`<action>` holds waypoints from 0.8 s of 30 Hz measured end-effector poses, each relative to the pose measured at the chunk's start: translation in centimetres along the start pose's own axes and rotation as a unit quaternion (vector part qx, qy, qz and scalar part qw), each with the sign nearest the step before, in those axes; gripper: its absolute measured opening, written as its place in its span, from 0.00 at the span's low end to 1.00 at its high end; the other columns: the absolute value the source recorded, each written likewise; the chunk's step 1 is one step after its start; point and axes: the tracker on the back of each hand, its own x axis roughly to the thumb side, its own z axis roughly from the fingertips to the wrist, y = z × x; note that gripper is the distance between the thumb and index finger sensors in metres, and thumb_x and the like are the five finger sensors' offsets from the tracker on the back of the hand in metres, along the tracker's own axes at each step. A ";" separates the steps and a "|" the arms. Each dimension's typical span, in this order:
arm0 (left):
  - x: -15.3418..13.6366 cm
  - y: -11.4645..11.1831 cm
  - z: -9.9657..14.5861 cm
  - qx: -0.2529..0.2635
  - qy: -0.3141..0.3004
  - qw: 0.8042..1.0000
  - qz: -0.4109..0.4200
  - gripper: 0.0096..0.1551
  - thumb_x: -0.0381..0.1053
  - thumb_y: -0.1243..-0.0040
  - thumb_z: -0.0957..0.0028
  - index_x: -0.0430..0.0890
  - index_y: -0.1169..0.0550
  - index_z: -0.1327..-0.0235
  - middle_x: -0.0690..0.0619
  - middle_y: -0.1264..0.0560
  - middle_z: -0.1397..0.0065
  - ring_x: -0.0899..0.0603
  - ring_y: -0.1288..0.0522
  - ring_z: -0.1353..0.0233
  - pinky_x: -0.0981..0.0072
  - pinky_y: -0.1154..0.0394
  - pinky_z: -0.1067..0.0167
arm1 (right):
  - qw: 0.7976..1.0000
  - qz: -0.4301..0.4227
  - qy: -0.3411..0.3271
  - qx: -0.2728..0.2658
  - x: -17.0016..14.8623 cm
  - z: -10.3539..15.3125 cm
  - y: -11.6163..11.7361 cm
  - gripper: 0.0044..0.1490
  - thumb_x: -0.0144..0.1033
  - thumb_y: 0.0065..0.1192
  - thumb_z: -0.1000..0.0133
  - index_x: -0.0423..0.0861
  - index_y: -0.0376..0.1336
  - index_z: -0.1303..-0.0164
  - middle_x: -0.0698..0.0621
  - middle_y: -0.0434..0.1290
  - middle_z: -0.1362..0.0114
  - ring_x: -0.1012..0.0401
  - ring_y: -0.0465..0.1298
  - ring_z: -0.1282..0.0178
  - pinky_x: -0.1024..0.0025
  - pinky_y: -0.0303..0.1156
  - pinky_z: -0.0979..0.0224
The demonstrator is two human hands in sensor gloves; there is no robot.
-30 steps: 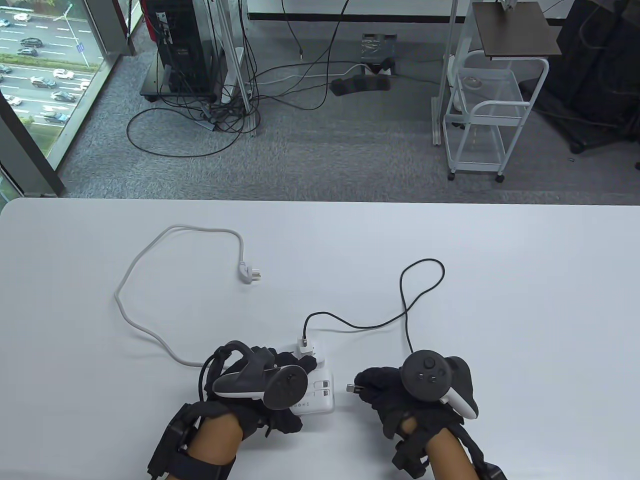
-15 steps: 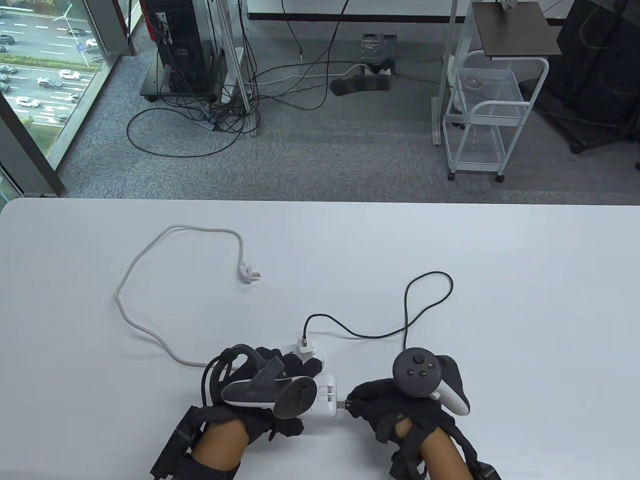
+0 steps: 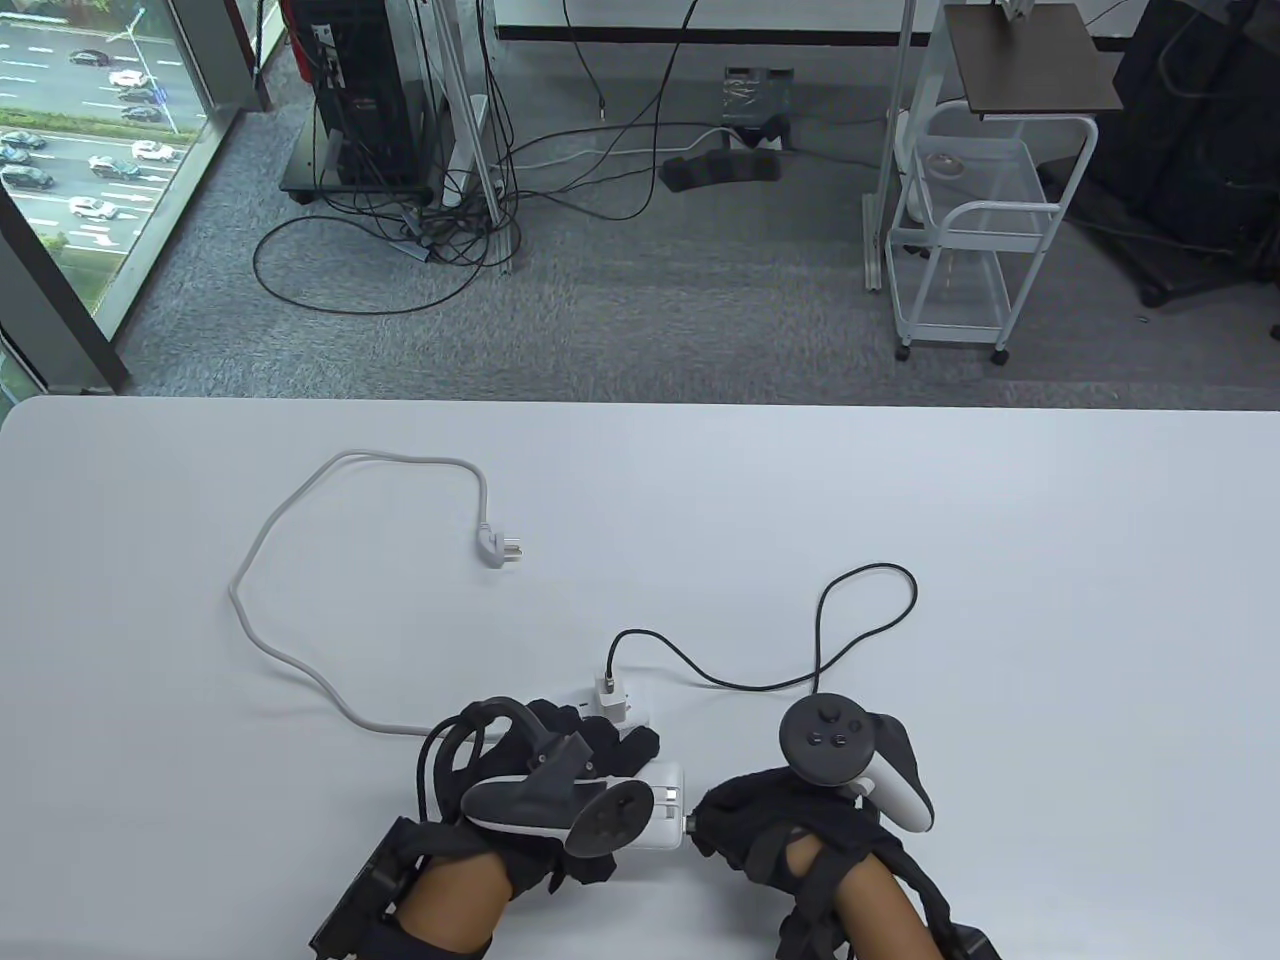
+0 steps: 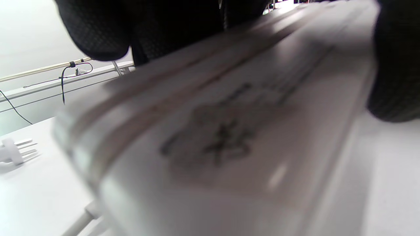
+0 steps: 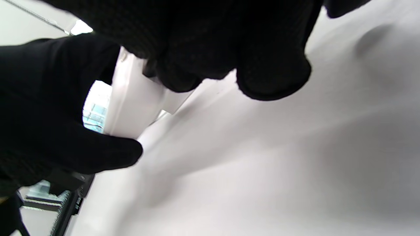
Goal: Charge the battery pack
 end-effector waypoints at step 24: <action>1.2 -3.8 -2.9 -0.140 0.024 0.990 -0.020 0.68 0.84 0.29 0.71 0.48 0.31 0.21 0.50 0.20 0.34 0.48 0.15 0.43 0.52 0.20 0.38 | 0.968 0.174 0.006 -0.182 0.0 1.2 -2.8 0.33 0.44 0.63 0.47 0.44 0.67 0.33 0.36 0.72 0.29 0.36 0.73 0.34 0.19 0.49 0.30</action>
